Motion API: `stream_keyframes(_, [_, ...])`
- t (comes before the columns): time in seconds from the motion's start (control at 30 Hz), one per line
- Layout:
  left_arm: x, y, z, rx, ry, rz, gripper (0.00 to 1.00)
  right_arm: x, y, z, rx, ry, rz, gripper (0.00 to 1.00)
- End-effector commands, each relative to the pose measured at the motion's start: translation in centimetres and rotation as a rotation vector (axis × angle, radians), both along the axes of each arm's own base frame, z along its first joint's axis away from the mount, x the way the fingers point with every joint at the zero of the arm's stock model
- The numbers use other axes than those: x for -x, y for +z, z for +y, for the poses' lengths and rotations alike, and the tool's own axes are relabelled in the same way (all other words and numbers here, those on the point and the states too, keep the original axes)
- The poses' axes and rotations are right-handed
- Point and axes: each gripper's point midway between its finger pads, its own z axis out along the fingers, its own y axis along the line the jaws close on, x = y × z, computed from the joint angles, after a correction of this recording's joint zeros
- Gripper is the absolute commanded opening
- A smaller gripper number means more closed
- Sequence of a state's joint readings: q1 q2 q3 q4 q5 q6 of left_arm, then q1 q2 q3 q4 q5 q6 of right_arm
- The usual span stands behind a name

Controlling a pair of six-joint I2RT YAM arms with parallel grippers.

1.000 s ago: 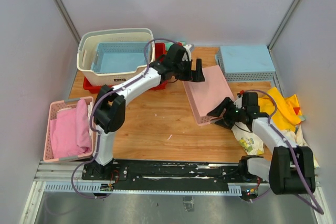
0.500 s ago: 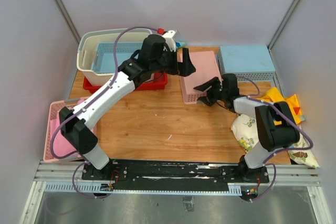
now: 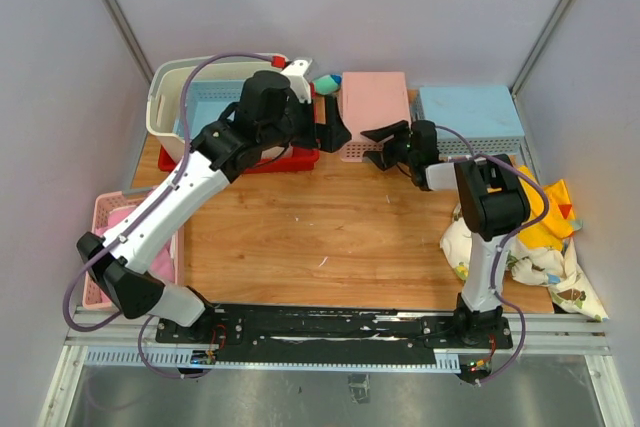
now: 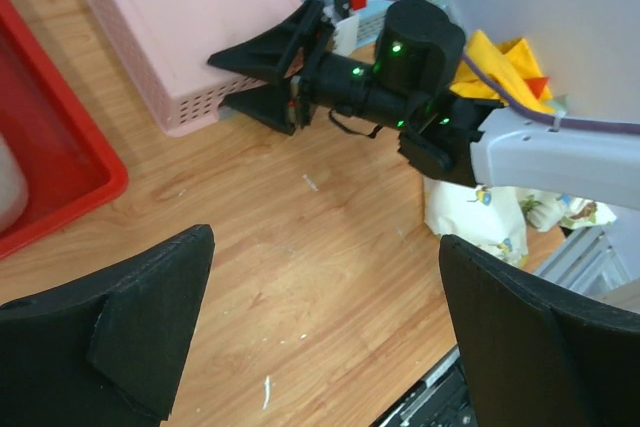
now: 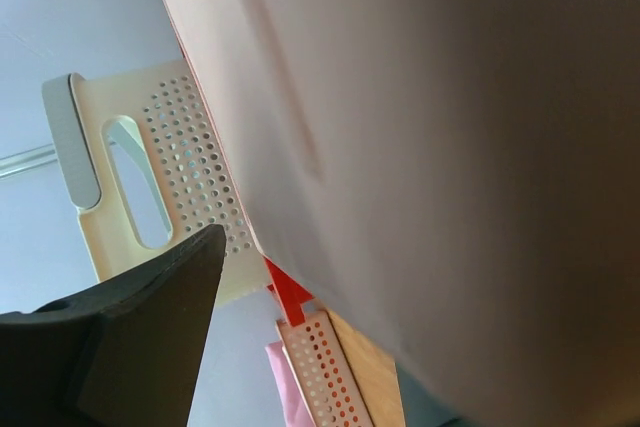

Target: Turn the large container upside down

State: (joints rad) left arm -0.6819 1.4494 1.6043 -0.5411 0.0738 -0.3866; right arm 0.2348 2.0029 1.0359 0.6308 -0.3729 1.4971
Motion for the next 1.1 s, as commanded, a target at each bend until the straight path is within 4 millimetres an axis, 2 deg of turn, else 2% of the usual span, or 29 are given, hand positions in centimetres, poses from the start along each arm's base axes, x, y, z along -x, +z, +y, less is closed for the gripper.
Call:
stream_keyframes(0.0, [-0.9, 0.5, 3.2, -0.071, 0.102, -0.018, 0.99, -1.3, 2.6, -1.1, -0.03, 0.002, -0.112, 0.65])
stream_keyframes(0.03, [-1.2, 0.6, 3.9, -0.074, 0.122, -0.016, 0.99, -0.9, 2.6, -1.2, -0.014, 0.022, -0.12, 0.65])
stream_keyframes(0.07, [-1.5, 0.8, 4.5, -0.074, 0.136, -0.016, 0.99, -0.3, 3.8, -1.2, 0.004, 0.044, -0.152, 0.66])
stream_keyframes(0.2, [-2.6, 1.2, 6.7, -0.102, 0.204, -0.037, 0.99, 3.4, 5.5, -1.7, 0.075, 0.1, -0.192, 0.68])
stream_keyframes(0.3, [-3.9, 1.0, 8.6, -0.131, 0.275, -0.04, 0.99, 6.2, 6.1, -3.2, 0.186, 0.127, -0.192, 0.71])
stream_keyframes(0.43, [-6.0, -0.1, 11.2, -0.165, 0.374, -0.02, 0.99, 10.0, 5.2, -7.0, 0.349, 0.137, -0.12, 0.73])
stream_keyframes(0.57, [-9.1, -2.1, 14.4, -0.244, 0.493, 0.003, 0.99, 13.6, 5.0, -12.0, 0.559, 0.133, -0.065, 0.73])
stream_keyframes(0.67, [-11.3, -3.9, 15.5, -0.311, 0.516, 0.038, 0.99, 16.0, 5.4, -15.8, 0.678, 0.105, -0.028, 0.74])
stream_keyframes(0.73, [-12.9, -4.4, 15.6, -0.358, 0.52, 0.033, 0.99, 17.4, 5.9, -17.3, 0.728, 0.083, -0.021, 0.74])
stream_keyframes(0.83, [-15.2, -5.7, 15.5, -0.388, 0.53, 0.037, 0.96, 18.3, 6.2, -18.2, 0.758, 0.054, -0.037, 0.74])
stream_keyframes(1.0, [-18.1, -6.7, 16.9, -0.327, 0.575, 0.059, 0.84, 19.0, 5.9, -17.8, 0.749, 0.079, -0.035, 0.73])
stream_keyframes(1.07, [-19.0, -8.3, 17.5, -0.296, 0.562, 0.107, 0.81, 19.1, 5.7, -17.7, 0.743, 0.087, -0.028, 0.73])
